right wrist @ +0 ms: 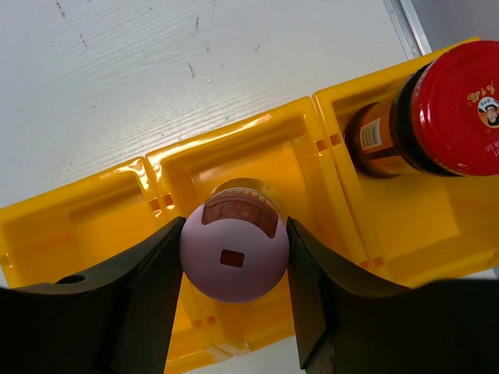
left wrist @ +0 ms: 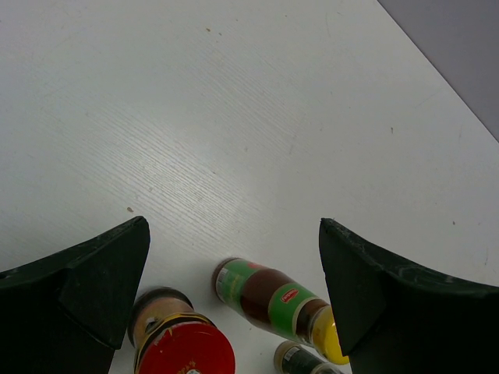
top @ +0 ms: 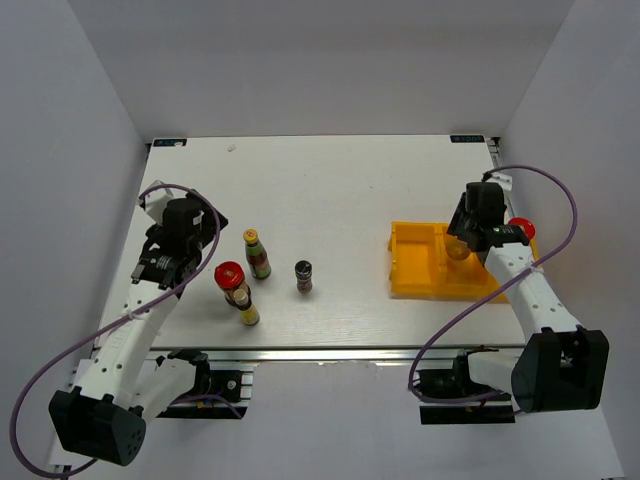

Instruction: Organize the condiment bottles

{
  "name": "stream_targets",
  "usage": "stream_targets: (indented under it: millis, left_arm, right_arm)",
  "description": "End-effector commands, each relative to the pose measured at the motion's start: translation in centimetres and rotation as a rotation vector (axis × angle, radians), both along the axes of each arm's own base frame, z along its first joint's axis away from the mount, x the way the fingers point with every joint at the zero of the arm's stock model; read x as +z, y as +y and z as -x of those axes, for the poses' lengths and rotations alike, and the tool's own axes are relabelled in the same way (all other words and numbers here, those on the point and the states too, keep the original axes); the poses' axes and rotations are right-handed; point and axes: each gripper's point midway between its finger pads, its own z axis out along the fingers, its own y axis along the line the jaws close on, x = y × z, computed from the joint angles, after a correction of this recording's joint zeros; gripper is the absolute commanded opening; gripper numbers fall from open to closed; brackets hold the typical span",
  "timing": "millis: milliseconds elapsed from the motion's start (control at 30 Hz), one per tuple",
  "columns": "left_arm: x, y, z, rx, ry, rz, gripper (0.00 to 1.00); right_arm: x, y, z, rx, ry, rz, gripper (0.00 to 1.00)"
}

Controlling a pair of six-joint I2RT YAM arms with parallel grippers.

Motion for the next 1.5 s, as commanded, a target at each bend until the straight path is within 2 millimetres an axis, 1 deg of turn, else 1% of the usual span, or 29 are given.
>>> stream_targets:
  millis: [0, 67, 133, 167, 200, 233, 300, 433, 467, 533, 633, 667, 700, 733, 767, 833, 867, 933, 967, 1033, 1100, 1167, 1200, 1267, 1300, 1333, 1400, 1433, 1467]
  left_arm:
    - [-0.3, 0.1, -0.2, -0.003, 0.007, -0.011, 0.98]
    - [-0.4, 0.1, -0.3, -0.004, 0.009, -0.010, 0.98]
    - [-0.5, 0.0, -0.3, -0.004, 0.010, -0.011, 0.98]
    - [-0.5, 0.0, -0.3, -0.005, 0.013, -0.011, 0.98]
    - [-0.5, 0.0, -0.4, -0.007, 0.012, -0.009, 0.98]
    - [-0.5, -0.1, -0.4, -0.011, 0.014, -0.008, 0.98]
    - [-0.6, -0.2, -0.5, -0.013, 0.013, -0.005, 0.98]
    - [-0.8, -0.4, -0.6, -0.023, 0.018, -0.002, 0.98]
    - [-0.8, -0.4, -0.7, -0.025, 0.020, -0.002, 0.98]
    - [-0.8, -0.4, -0.8, -0.028, 0.022, -0.011, 0.98]
    - [-0.6, -0.2, -0.9, -0.019, 0.025, -0.018, 0.98]
    - [-0.7, -0.2, -0.9, -0.019, 0.028, -0.018, 0.98]
    - [-0.7, -0.2, -0.9, -0.020, 0.029, -0.020, 0.98]
    - [-0.6, -0.2, -0.9, -0.019, 0.024, -0.017, 0.98]
    - [-0.6, -0.2, -0.9, -0.019, 0.025, -0.018, 0.98]
    - [-0.5, -0.3, -0.9, -0.020, 0.021, -0.015, 0.98]
    - [-0.4, -0.3, -0.9, -0.020, 0.020, -0.012, 0.98]
    - [-0.3, -0.4, -0.9, -0.023, 0.019, -0.011, 0.98]
    - [-0.3, -0.4, -0.8, -0.021, 0.017, -0.008, 0.98]
    - [-0.3, -0.4, -0.8, -0.023, 0.015, -0.004, 0.98]
    - [-0.2, -0.6, -0.7, -0.032, 0.008, 0.005, 0.98]
    - [-0.1, -0.8, -0.8, -0.042, 0.004, 0.014, 0.98]
    - [-0.1, -1.0, -0.8, -0.048, 0.003, 0.019, 0.98]
    - [0.0, -1.2, -0.8, -0.057, 0.003, 0.025, 0.98]
    - [-0.1, -1.2, -0.7, -0.057, 0.005, 0.028, 0.98]
    - [-0.1, -1.2, -0.7, -0.056, 0.006, 0.030, 0.98]
    - [0.0, -1.1, -0.6, -0.052, 0.005, 0.031, 0.98]
    - [0.0, -1.1, -0.5, -0.052, 0.005, 0.031, 0.98]
    - [0.0, -1.1, -0.5, -0.049, 0.006, 0.032, 0.98]
  right_arm:
    - [-0.3, -0.6, -0.7, -0.044, -0.033, 0.007, 0.29]
    - [-0.7, -0.6, -0.9, -0.042, -0.047, 0.010, 0.32]
    - [-1.5, -0.5, -1.2, -0.043, -0.043, -0.006, 0.31]
    - [-1.7, -0.5, -1.2, -0.046, -0.047, -0.009, 0.30]
    - [-1.2, -0.5, -1.6, -0.052, -0.085, -0.014, 0.30]
    - [-1.7, -0.6, -1.4, -0.057, -0.088, -0.012, 0.30]
    - [-1.4, -0.7, -1.7, -0.058, -0.125, -0.016, 0.33]
    - [-2.9, -1.0, -1.4, -0.066, -0.085, -0.006, 0.41]
    - [-3.4, -1.0, -1.4, -0.069, -0.068, -0.007, 0.46]
    - [-3.9, -1.0, -1.4, -0.071, -0.054, -0.005, 0.49]
    - [-4.4, -0.9, -1.1, -0.070, -0.025, -0.012, 0.79]
    - [-3.7, -0.8, -1.2, -0.068, -0.039, -0.014, 0.88]
    - [-3.3, -0.7, -1.2, -0.061, -0.049, -0.016, 0.89]
    - [-3.0, -0.8, -1.1, -0.058, -0.053, -0.011, 0.89]
    - [-1.6, -0.8, -1.2, -0.050, -0.088, -0.014, 0.89]
    - [-0.2, -0.3, -1.2, -0.011, -0.112, -0.022, 0.89]
    - [1.4, -0.2, -1.0, -0.004, -0.137, -0.026, 0.89]
    - [3.0, 0.9, -1.0, 0.054, -0.173, -0.057, 0.90]
    - [4.6, 1.6, -0.8, 0.094, -0.217, -0.081, 0.89]
    - [6.1, 3.1, -0.6, 0.179, -0.261, -0.116, 0.89]
    - [8.0, 7.0, 0.2, 0.381, -0.308, -0.184, 0.89]
    - [8.7, 10.4, 1.0, 0.533, -0.317, -0.222, 0.89]
    - [9.0, 13.3, 1.8, 0.645, -0.314, -0.206, 0.89]
    - [8.7, 16.3, 2.6, 0.743, -0.298, -0.174, 0.89]
    - [8.9, 19.7, 3.8, 0.865, -0.311, -0.175, 0.89]
    - [8.1, 21.5, 4.3, 0.931, -0.291, -0.187, 0.89]
    - [7.5, 25.7, 6.5, 1.097, -0.265, -0.243, 0.89]
    - [6.8, 27.3, 6.5, 1.134, -0.241, -0.242, 0.89]
    - [6.4, 28.2, 6.7, 1.153, -0.228, -0.228, 0.89]
